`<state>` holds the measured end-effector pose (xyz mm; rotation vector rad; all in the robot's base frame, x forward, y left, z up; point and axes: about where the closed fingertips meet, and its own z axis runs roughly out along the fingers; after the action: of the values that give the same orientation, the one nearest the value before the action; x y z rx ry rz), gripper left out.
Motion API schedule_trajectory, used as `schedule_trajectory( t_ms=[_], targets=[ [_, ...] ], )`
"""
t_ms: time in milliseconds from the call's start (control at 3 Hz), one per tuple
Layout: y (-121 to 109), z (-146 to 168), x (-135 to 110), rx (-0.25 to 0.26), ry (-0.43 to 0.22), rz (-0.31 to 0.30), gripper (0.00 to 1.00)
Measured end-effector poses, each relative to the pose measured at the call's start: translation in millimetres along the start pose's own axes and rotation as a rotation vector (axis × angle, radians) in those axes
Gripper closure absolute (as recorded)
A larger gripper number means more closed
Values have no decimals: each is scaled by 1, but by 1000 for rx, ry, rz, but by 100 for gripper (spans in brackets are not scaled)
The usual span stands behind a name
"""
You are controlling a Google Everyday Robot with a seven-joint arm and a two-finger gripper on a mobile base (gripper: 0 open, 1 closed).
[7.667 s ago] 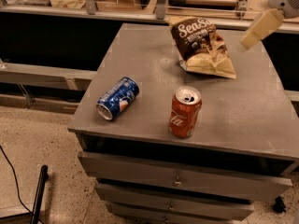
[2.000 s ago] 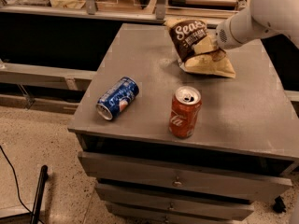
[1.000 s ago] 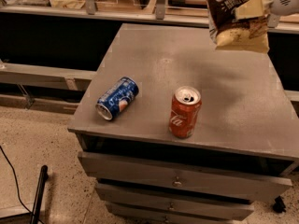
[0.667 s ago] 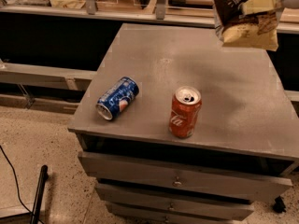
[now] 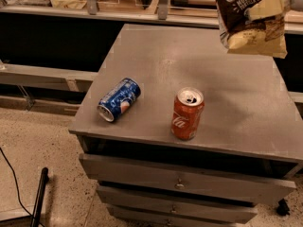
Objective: Move brown chip bag near coke can
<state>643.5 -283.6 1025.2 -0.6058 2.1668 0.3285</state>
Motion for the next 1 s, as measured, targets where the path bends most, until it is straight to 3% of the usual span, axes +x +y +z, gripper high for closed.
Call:
schedule_trajectory(
  t_ms=[333,1000],
  targets=[
    [2,0,8,0,19,-9,100],
    [28,-21,71,-2,148,-84,100]
  ],
)
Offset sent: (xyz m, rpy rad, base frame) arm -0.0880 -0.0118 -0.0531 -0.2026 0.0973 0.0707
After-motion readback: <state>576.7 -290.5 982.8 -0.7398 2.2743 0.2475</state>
